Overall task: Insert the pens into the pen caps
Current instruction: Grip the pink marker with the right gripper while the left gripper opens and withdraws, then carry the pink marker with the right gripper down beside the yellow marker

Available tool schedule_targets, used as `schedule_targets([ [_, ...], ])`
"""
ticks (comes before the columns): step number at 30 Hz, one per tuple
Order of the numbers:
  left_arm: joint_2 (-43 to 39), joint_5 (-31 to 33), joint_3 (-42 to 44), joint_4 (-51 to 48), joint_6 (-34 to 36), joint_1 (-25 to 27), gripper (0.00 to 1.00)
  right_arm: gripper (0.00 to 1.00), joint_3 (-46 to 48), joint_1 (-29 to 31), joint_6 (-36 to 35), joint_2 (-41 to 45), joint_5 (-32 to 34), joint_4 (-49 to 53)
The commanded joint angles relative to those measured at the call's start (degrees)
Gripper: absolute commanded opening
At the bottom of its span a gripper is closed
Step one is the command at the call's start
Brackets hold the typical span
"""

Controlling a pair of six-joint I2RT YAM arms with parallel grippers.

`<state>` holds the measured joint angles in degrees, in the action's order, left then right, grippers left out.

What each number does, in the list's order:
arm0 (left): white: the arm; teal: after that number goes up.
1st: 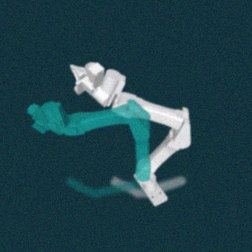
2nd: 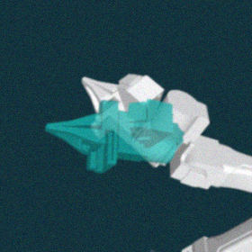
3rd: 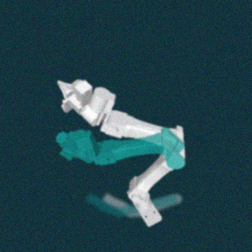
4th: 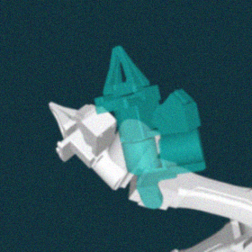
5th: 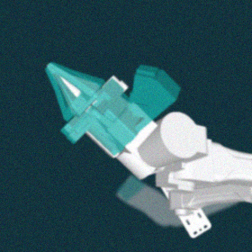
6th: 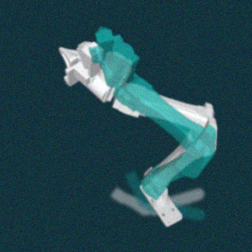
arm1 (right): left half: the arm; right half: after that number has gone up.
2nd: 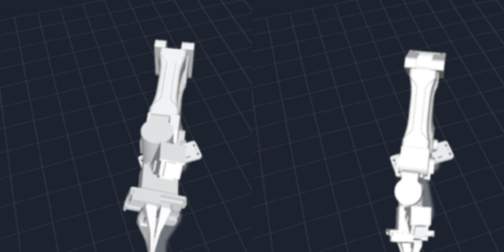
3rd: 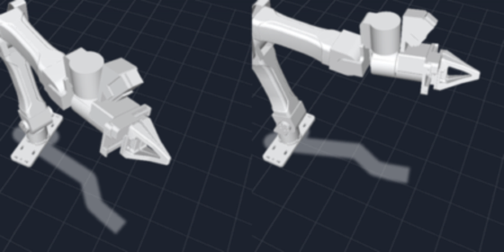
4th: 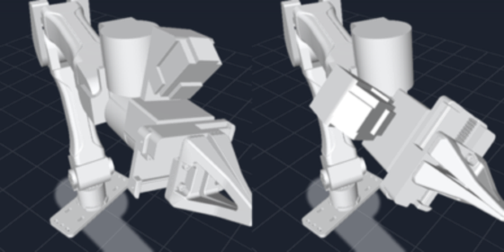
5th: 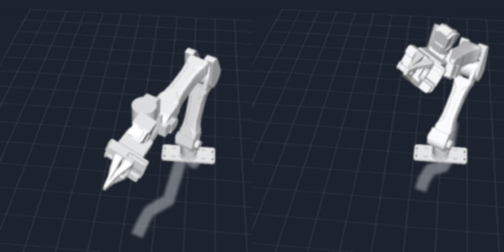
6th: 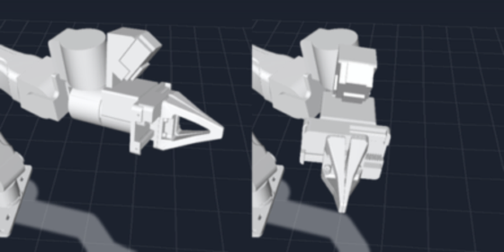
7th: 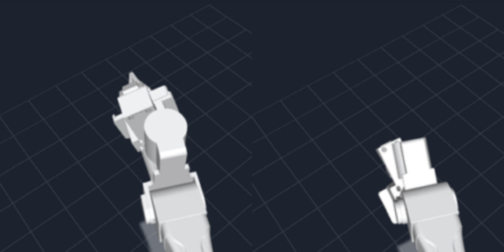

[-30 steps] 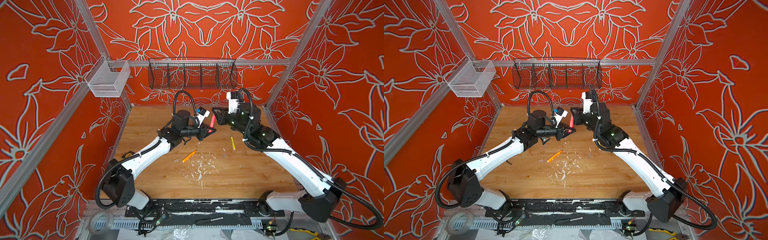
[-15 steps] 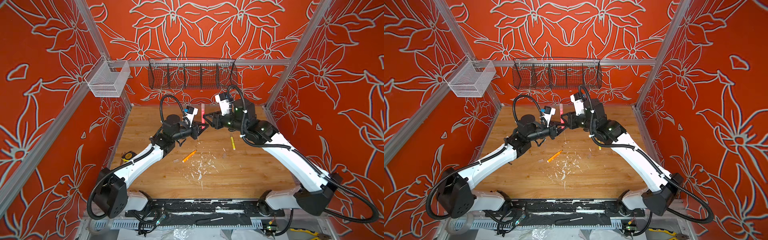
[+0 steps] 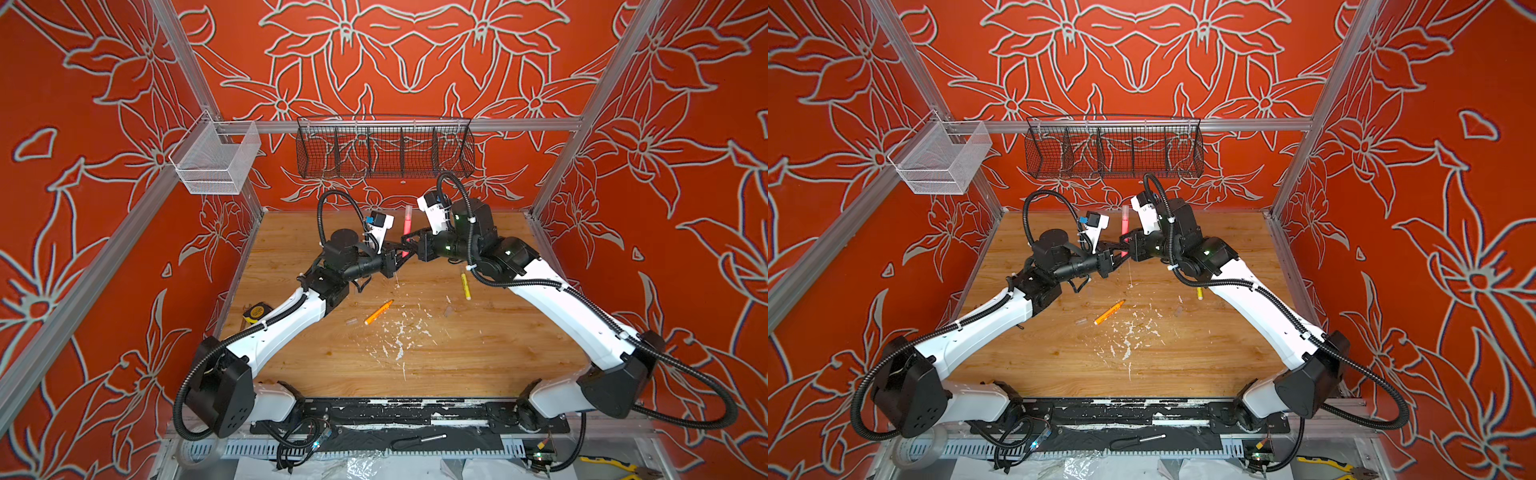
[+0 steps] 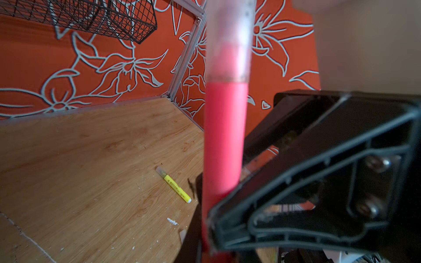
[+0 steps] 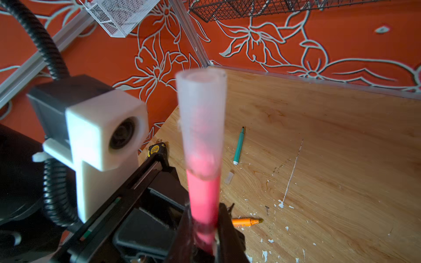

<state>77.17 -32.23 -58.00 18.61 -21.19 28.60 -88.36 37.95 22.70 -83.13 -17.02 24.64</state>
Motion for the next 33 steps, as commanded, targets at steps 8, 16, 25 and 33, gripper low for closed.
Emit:
schedule_targets([
  [8, -10.42, 13.9, 5.51, -3.94, 3.29, 0.23, 0.76, 0.0, -2.62, -7.97, -0.46, 1.82, 4.68, 7.62],
  [16, -12.52, 43.89, 6.09, -15.76, 2.72, -0.74, 0.82, 0.0, 1.0, -18.02, -6.12, -8.47, 3.37, 22.85],
  [25, -7.55, 41.29, 2.17, -21.96, -1.57, -3.55, 0.81, 0.0, -2.23, -19.85, -10.05, -23.33, 7.83, 30.71],
  [33, -6.49, 40.84, 2.02, -22.2, -1.42, -3.64, 0.81, 0.0, -3.4, -20.99, -8.46, -32.44, 12.01, 30.73],
])
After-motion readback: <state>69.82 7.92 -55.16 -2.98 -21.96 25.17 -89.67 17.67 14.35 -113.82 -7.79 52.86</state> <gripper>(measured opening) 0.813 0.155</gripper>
